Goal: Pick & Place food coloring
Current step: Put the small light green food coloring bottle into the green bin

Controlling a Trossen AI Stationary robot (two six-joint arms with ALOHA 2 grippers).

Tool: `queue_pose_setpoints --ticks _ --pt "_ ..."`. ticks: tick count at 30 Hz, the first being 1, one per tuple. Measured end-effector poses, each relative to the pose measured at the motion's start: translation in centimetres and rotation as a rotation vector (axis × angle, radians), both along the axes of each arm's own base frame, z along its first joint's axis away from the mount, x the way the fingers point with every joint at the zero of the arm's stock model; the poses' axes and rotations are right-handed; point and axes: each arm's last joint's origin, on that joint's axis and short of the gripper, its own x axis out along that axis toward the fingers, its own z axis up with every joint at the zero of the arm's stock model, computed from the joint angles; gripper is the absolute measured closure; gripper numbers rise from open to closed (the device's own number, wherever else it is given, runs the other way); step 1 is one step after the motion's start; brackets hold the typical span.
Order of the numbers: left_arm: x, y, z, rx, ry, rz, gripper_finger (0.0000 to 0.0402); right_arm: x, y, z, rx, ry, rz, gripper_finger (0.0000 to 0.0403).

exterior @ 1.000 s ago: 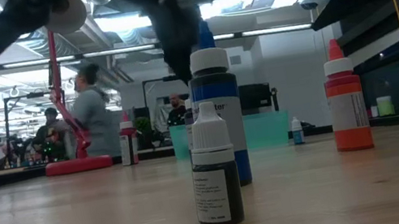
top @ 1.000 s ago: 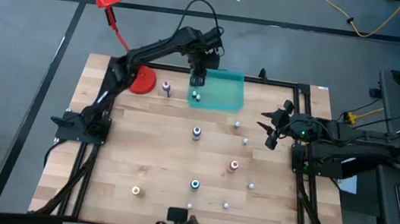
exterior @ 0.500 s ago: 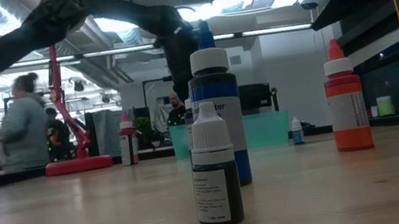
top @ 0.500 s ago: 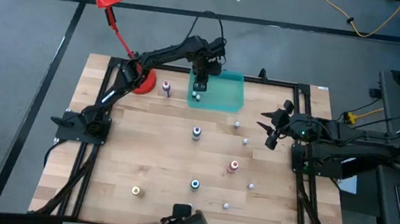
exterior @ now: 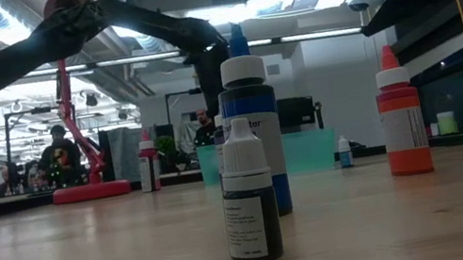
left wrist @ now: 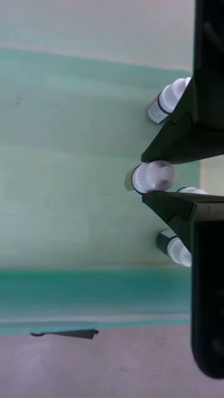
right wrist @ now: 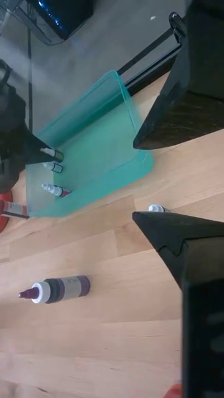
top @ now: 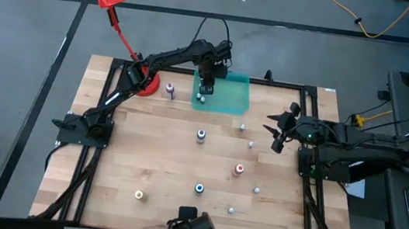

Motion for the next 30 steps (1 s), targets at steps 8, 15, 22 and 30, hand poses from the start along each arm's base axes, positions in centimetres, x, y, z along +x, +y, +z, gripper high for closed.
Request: queue_pose_setpoints --ticks 8,15,22,30 --pt "-0.2 0.4 -0.1 0.009 0.004 0.012 0.0343 0.0 0.0 0.0 0.0 0.0 0.0 0.0228" --pt "-0.6 0.8 -0.8 -0.006 0.023 0.028 0.0343 0.0 0.0 0.0 0.0 -0.001 0.0 0.0228" --pt "-0.5 0.9 -1.3 -0.007 0.025 0.028 0.0343 0.0 0.0 0.0 0.0 -0.001 0.0 0.0227" --pt "-0.5 1.3 -2.8 -0.032 0.052 0.049 0.0343 0.0 0.0 0.0 0.003 -0.003 -0.002 0.0228"
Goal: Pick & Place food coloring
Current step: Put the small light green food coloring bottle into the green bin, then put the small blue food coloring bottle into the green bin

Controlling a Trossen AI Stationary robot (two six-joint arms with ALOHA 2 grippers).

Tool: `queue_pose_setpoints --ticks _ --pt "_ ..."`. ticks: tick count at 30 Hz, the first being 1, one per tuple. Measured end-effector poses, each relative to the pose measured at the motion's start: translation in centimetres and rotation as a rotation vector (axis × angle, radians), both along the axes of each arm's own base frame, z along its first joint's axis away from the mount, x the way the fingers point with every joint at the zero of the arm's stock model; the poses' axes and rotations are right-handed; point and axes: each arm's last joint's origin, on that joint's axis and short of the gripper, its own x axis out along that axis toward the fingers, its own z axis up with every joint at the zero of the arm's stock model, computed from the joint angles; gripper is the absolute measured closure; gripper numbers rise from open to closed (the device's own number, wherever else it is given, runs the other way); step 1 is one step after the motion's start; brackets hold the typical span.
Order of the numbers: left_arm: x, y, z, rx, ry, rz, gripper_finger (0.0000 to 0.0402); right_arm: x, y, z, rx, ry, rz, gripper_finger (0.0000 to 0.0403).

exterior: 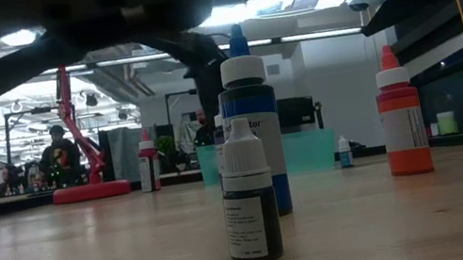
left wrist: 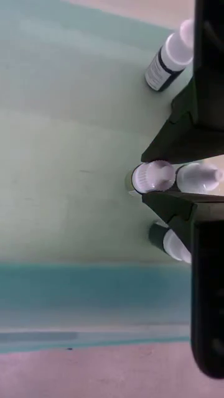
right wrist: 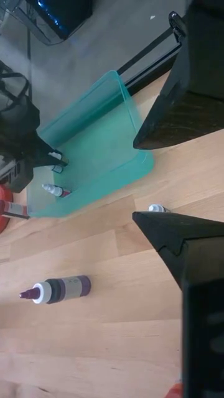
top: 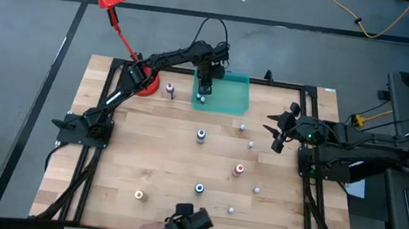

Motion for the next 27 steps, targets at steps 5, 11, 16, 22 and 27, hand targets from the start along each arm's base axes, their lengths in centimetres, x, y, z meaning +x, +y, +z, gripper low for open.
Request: queue_pose_setpoints --ticks 5,11,16,22,27 --pt "0.2 0.0 0.0 0.006 -0.009 0.0 0.034 0.0 0.0 0.0 0.0 0.0 0.0 0.0228" --pt "0.0 0.1 0.0 -0.001 -0.003 0.019 0.0314 0.0 0.0 0.0 0.0 0.0 0.0 0.0228" --pt "0.0 0.0 0.0 -0.002 -0.003 0.027 0.0295 0.0 0.0 0.0 0.0 0.0 0.0 0.0228" --pt "-0.1 0.0 0.2 0.0 0.007 0.029 0.028 0.0 0.0 0.0 0.001 -0.001 0.0 0.0228" --pt "-0.6 -0.5 3.0 0.024 -0.007 0.029 0.0271 0.0 0.0 0.0 0.0 0.0 0.0 0.0228"
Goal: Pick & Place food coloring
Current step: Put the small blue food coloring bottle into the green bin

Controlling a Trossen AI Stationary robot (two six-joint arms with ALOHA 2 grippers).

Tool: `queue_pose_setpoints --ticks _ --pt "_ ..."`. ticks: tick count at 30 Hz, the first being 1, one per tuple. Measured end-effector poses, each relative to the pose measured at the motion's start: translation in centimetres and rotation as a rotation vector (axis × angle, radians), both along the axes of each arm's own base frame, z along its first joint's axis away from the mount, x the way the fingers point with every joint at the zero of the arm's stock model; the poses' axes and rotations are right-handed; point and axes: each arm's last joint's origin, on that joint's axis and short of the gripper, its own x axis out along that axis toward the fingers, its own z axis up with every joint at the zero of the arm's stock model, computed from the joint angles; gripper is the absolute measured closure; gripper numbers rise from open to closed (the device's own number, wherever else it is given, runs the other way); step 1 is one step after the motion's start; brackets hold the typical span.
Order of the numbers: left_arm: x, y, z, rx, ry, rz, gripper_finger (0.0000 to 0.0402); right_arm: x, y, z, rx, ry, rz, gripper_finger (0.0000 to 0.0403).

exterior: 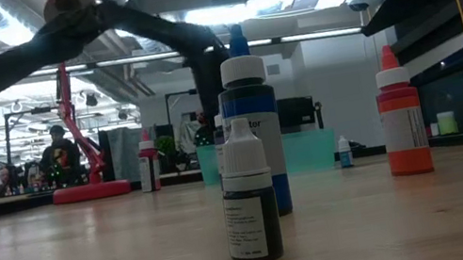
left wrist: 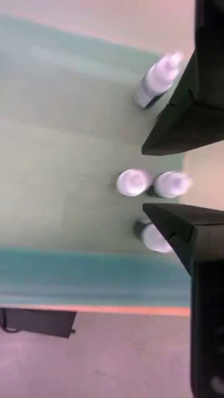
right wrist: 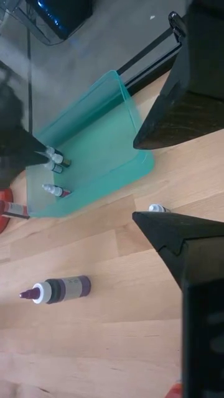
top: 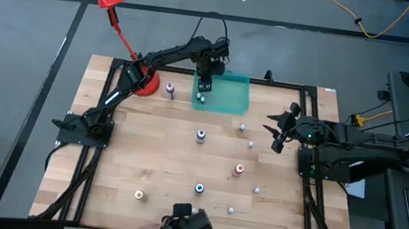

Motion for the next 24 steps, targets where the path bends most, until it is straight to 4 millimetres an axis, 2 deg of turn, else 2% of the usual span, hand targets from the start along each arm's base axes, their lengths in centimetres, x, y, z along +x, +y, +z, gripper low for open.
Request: queue_pose_setpoints --ticks 6,11,15,20,24 --pt "-0.9 -1.1 4.7 0.058 -0.067 0.012 0.0268 0.0 0.0 0.1 -0.002 -0.006 0.002 0.0228" --pt "-1.7 -3.5 9.7 0.03 -0.21 0.005 0.027 0.2 0.0 0.4 -0.001 -0.049 0.0 0.0228" --pt "-3.0 -6.5 14.3 -0.028 -0.334 -0.046 0.0268 0.4 0.0 0.7 -0.001 -0.09 0.007 0.0228" --pt "-6.0 -11.2 19.8 -0.121 -0.455 -0.196 0.0272 0.6 0.1 0.9 0.023 -0.121 0.036 0.0227" --pt "-9.2 -15.0 22.7 -0.231 -0.504 -0.333 0.0277 0.7 0.1 0.8 0.041 -0.119 0.036 0.0228"
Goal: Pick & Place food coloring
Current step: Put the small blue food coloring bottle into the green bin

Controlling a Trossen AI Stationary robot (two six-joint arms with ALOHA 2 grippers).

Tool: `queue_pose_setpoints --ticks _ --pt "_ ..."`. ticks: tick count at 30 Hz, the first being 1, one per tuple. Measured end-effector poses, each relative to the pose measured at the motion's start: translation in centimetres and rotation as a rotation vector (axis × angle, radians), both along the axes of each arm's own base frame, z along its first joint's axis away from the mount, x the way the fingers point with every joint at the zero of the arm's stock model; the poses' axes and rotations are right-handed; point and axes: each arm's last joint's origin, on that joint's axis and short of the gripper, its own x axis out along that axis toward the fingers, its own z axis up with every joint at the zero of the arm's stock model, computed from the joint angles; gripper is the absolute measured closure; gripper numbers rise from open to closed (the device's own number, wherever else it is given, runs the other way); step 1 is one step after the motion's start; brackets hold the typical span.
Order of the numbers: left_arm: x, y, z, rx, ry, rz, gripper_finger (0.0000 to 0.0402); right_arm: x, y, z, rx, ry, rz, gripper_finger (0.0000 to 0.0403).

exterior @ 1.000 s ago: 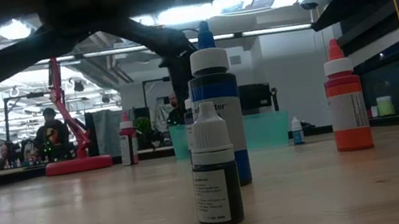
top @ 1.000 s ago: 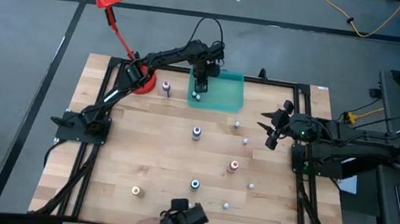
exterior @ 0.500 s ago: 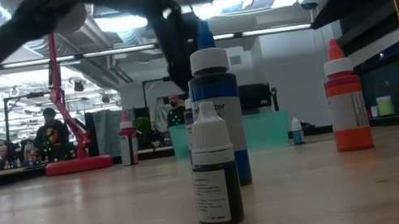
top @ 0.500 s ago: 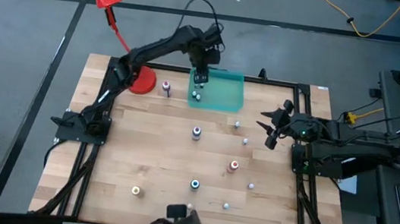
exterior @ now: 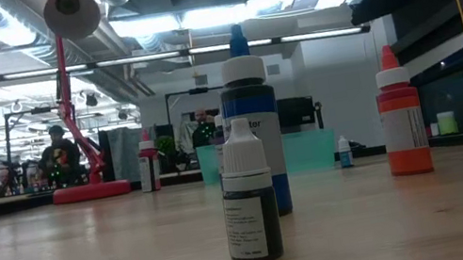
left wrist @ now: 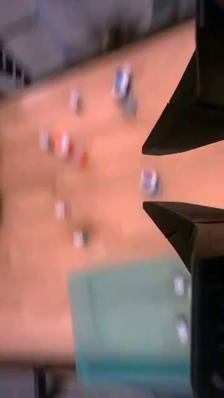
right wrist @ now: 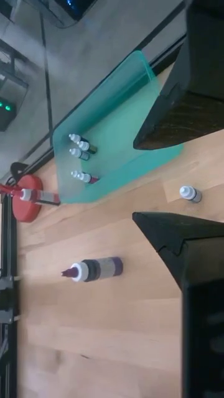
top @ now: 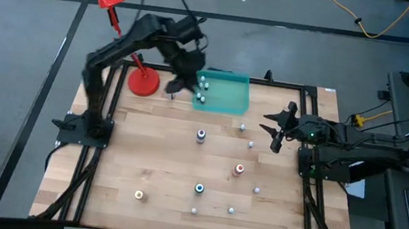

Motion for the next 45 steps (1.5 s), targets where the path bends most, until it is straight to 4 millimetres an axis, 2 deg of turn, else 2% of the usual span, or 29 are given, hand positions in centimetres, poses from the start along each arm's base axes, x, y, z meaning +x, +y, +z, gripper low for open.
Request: queue_pose_setpoints --ticks 10,17,21,25,29,33,38,41,45 --pt "-5.6 -9.1 1.4 -0.055 0.018 -0.183 0.0282 0.5 0.0 -0.4 -0.019 0.038 0.01 0.0228" --pt "-7.4 -12.5 -0.3 -0.02 0.091 -0.116 0.029 1.1 0.0 -0.6 -0.008 0.039 0.029 0.0228" --pt "-7.3 -13.7 -1.7 0.026 0.106 -0.121 0.0293 1.6 0.0 -0.7 0.039 0.045 0.01 0.0227" --pt "-6.5 -14.0 -3.3 0.076 0.081 -0.127 0.0293 2.5 0.1 0.0 0.076 0.07 0.029 0.0227" --pt "-5.6 -13.0 -4.0 0.072 -0.043 -0.069 0.0298 3.5 0.0 0.6 0.06 0.161 0.044 0.0227" --pt "-7.2 -11.4 -2.7 0.063 -0.251 -0.021 0.0305 4.2 -0.7 -0.4 0.074 0.261 0.005 0.0227" --pt "-11.0 -9.8 -0.3 0.125 -0.528 0.114 0.0314 4.7 -2.2 -1.9 0.143 0.362 -0.028 0.0227" --pt "-12.7 -9.5 0.5 0.15 -0.657 0.168 0.0318 4.9 -3.4 -2.4 0.234 0.376 -0.003 0.0227" --pt "-13.9 -9.7 0.3 0.161 -0.74 0.208 0.032 5.2 -5.1 -3.4 0.323 0.402 0.003 0.0212"
